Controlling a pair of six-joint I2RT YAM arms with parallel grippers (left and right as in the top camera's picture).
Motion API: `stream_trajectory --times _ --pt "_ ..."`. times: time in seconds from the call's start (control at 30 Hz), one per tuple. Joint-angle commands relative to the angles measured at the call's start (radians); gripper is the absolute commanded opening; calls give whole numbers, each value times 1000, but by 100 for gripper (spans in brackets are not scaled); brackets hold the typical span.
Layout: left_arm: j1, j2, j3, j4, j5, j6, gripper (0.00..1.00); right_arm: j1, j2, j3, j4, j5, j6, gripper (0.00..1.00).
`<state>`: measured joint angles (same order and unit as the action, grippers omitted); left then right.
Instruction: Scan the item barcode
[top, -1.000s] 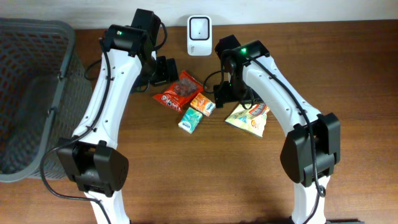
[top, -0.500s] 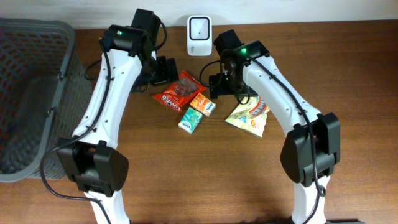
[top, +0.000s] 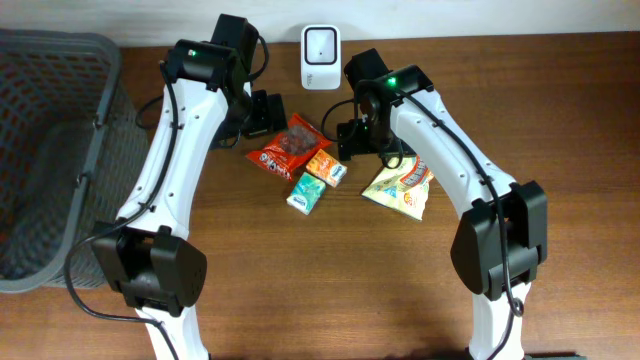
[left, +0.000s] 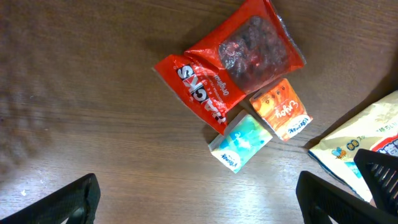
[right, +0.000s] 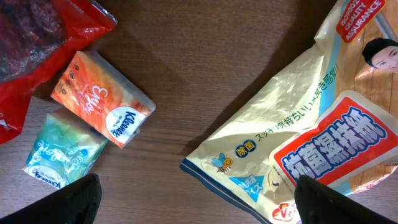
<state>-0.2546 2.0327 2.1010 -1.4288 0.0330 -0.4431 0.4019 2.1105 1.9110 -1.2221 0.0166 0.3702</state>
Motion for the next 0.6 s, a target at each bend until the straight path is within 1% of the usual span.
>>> stream_trajectory --times 0.0,0.57 --pt "0 -23 14 -2 -7 -13 99 1 -9 -4 -12 -1 4 98" --pt "0 -23 14 -1 -7 -13 99 1 -9 -4 -4 -2 4 98"
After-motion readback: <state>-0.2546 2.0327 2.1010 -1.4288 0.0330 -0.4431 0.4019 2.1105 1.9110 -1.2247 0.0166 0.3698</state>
